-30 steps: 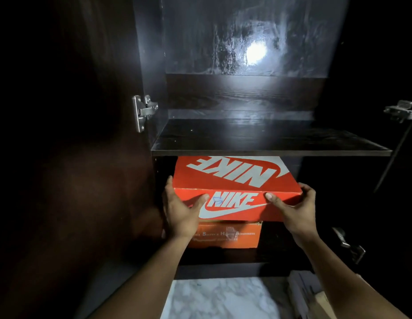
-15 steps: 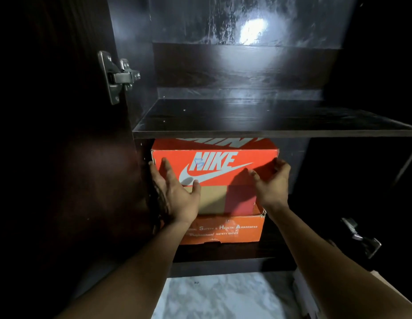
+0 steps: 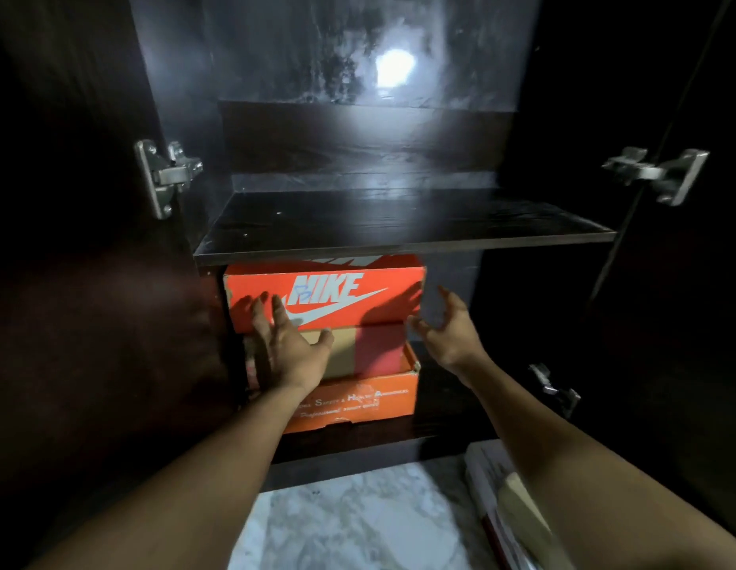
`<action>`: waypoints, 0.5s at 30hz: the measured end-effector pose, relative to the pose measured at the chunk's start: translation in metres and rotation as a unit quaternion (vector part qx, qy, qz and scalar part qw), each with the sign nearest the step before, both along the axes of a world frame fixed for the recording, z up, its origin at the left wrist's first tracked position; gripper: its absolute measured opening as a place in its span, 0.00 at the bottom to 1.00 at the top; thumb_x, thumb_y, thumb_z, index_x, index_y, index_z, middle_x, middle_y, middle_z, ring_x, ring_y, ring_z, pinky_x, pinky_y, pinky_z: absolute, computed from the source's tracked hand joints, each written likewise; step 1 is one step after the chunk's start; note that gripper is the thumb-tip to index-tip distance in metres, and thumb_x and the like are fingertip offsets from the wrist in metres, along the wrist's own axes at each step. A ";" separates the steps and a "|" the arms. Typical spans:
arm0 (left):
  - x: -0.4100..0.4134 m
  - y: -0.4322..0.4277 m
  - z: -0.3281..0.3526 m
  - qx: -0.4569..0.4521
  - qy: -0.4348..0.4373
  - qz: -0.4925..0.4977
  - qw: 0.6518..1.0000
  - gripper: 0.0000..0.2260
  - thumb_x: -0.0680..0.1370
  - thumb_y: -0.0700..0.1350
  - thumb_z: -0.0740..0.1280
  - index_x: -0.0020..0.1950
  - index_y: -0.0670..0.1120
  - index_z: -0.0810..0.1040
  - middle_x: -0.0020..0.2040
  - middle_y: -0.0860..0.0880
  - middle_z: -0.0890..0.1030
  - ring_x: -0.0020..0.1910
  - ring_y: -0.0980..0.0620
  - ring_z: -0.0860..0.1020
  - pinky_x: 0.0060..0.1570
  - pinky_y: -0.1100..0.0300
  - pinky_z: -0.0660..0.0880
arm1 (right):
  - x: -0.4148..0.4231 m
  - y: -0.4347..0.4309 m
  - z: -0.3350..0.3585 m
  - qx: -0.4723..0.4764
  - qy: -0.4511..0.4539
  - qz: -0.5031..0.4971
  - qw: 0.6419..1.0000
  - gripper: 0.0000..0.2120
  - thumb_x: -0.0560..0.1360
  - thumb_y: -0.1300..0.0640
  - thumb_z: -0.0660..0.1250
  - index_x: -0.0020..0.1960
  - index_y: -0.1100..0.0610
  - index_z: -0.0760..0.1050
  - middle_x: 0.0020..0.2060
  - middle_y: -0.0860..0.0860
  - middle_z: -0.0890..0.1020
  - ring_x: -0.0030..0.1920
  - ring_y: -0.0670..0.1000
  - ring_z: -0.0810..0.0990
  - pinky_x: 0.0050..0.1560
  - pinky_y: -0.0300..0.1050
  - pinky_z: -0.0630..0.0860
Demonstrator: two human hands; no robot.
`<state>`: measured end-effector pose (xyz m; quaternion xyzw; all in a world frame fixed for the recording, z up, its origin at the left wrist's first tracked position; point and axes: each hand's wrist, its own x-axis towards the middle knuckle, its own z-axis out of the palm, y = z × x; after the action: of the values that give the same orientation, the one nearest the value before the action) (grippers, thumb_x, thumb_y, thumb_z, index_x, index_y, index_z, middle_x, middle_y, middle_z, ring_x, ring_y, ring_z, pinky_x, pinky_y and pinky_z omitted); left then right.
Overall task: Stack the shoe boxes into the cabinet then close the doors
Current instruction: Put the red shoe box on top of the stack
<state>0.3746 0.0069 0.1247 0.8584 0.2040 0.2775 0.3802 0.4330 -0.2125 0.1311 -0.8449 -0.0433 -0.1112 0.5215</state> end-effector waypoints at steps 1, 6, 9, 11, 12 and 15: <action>-0.010 -0.008 0.009 0.007 0.005 -0.020 1.000 0.43 0.73 0.52 0.74 0.81 0.47 0.52 0.81 0.49 0.46 0.77 0.44 0.59 0.71 0.53 0.63 | -0.012 -0.013 0.005 -0.020 -0.001 -0.004 1.000 0.41 0.69 0.50 0.77 0.76 0.59 0.63 0.69 0.58 0.72 0.69 0.56 0.73 0.71 0.54 0.69; -0.063 -0.057 0.056 0.067 0.033 -0.122 0.990 0.44 0.74 0.56 0.72 0.81 0.50 0.48 0.81 0.50 0.47 0.78 0.45 0.58 0.68 0.48 0.68 | -0.097 -0.085 0.061 -0.083 0.004 -0.059 0.995 0.39 0.74 0.54 0.74 0.78 0.61 0.59 0.74 0.58 0.65 0.74 0.56 0.66 0.73 0.40 0.60; -0.094 -0.095 0.079 0.084 0.032 -0.191 0.977 0.45 0.74 0.56 0.72 0.81 0.50 0.46 0.81 0.48 0.48 0.80 0.49 0.52 0.73 0.50 0.62 | -0.149 -0.130 0.088 -0.087 0.012 -0.093 0.992 0.39 0.76 0.50 0.72 0.79 0.56 0.56 0.76 0.56 0.62 0.75 0.57 0.64 0.73 0.46 0.63; -0.112 -0.117 0.090 0.088 0.031 -0.239 0.966 0.45 0.74 0.55 0.72 0.81 0.50 0.46 0.81 0.47 0.50 0.80 0.49 0.52 0.74 0.53 0.59 | -0.185 -0.154 0.098 -0.074 0.016 -0.113 0.991 0.38 0.76 0.48 0.71 0.79 0.54 0.56 0.76 0.54 0.62 0.74 0.57 0.66 0.71 0.47 0.66; -0.120 -0.128 0.092 0.089 0.035 -0.266 0.959 0.46 0.74 0.55 0.73 0.81 0.49 0.46 0.81 0.47 0.52 0.79 0.49 0.54 0.73 0.54 0.58 | -0.202 -0.165 0.098 -0.069 0.018 -0.128 0.989 0.38 0.76 0.48 0.71 0.79 0.54 0.56 0.76 0.54 0.62 0.74 0.57 0.66 0.70 0.48 0.67; -0.133 -0.153 0.083 0.079 0.064 -0.338 0.936 0.48 0.73 0.55 0.74 0.82 0.49 0.45 0.81 0.46 0.53 0.79 0.48 0.54 0.76 0.55 0.57 | -0.244 -0.192 0.082 -0.058 0.016 -0.175 0.983 0.37 0.76 0.47 0.71 0.79 0.54 0.57 0.75 0.55 0.63 0.74 0.57 0.66 0.71 0.49 0.68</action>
<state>0.2419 -0.1459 0.2077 0.9197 -0.0973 0.0922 0.3691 0.1892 -0.4046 0.2132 -0.8700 0.1075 -0.1844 0.4445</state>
